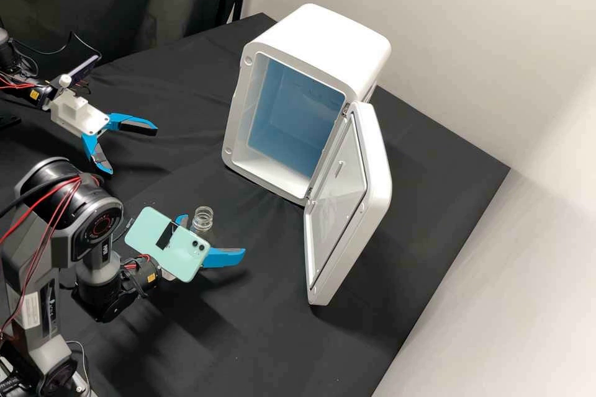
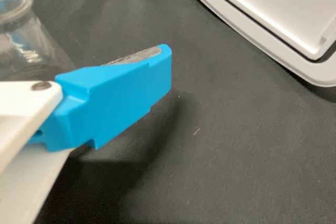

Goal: Place the flask in the incubator

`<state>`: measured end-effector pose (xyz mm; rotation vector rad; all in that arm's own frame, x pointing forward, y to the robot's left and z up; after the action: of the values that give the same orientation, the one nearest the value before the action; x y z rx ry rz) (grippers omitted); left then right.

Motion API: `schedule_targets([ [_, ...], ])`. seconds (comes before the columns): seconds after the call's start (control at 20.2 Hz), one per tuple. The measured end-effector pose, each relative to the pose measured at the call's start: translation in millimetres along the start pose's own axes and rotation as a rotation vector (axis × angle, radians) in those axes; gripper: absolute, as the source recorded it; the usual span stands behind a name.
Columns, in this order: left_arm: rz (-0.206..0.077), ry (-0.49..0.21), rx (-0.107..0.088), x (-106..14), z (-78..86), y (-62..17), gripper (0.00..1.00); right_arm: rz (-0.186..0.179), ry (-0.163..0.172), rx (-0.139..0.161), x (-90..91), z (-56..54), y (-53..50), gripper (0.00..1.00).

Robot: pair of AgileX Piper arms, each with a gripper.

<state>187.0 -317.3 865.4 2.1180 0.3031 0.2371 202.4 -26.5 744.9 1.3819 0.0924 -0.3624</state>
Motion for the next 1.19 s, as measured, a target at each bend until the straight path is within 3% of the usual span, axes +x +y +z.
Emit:
schedule_targets([
  [0.5, 0.0, 0.0, 0.0, 0.0, 0.0, 0.0, 1.0, 0.0, 0.011, -0.005, 2.0, -3.1, -0.6, 1.0],
  [0.55, 0.0, 0.0, 0.0, 0.0, 0.0, 0.0, 1.0, -0.003, 0.009, -0.005, 2.2, -2.8, -1.2, 0.0],
  [0.84, 0.01, -0.002, 0.007, -0.7, 0.8, 2.4, 1.0, -0.01, 0.014, -0.008, 2.4, -3.1, -2.1, 0.0],
  [1.19, 0.019, -0.001, 0.01, -10.0, 6.0, 3.7, 1.0, -0.011, 0.014, -0.009, 2.5, -3.0, -2.3, 0.0],
])
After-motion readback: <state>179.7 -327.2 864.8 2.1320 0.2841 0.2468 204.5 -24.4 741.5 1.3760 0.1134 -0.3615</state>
